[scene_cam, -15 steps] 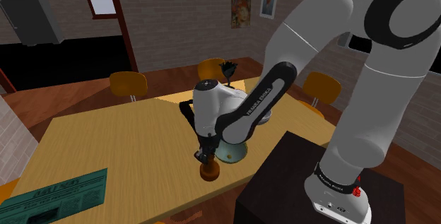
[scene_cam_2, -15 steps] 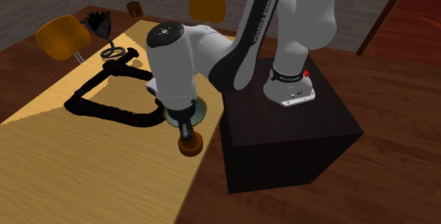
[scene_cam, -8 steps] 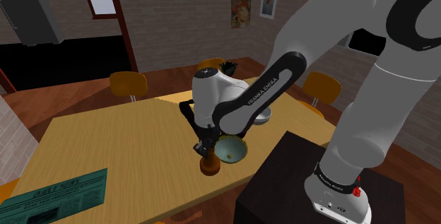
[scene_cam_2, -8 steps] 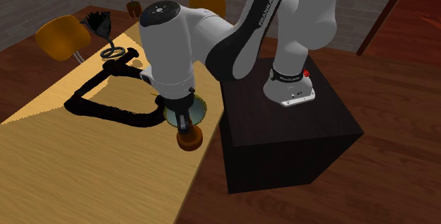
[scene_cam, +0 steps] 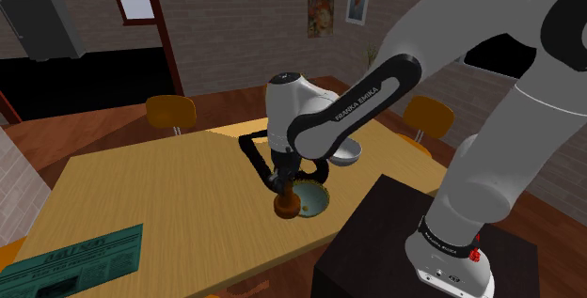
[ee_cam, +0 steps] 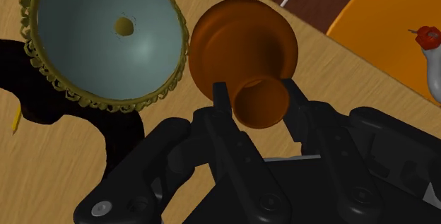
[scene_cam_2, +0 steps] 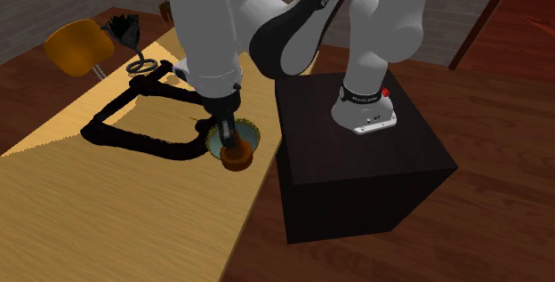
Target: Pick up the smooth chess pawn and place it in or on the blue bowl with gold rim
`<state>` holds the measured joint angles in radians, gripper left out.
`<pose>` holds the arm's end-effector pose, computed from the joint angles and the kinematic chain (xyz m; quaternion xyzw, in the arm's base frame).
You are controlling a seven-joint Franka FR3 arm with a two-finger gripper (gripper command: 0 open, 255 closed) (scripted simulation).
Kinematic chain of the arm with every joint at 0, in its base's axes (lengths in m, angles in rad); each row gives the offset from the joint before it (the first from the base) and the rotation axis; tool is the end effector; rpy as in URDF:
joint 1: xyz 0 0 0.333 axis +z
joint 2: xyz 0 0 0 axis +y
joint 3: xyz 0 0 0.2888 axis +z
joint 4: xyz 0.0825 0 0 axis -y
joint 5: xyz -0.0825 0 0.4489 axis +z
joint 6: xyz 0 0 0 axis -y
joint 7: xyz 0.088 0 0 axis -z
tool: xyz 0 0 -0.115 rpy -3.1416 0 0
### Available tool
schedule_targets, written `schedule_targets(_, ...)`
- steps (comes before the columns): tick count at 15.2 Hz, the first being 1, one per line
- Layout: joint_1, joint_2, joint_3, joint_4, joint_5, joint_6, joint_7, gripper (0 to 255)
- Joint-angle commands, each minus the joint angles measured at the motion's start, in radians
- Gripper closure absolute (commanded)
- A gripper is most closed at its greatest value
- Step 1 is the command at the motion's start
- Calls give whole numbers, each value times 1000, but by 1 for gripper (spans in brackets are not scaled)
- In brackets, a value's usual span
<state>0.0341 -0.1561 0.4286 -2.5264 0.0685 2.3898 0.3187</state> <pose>0.4485 0.2160 0.2467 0.9989 0.0448 0.0067 0.0068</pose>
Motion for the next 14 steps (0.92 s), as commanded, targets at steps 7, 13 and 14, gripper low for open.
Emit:
schedule_targets(7,-83,-105,-150,-48,9,-57,-243,255)
schedule_targets(13,-116,-80,-191,-71,-9,-12,-303,255)
schedule_targets(14,-117,-69,-190,-76,-11,4,-301,255)
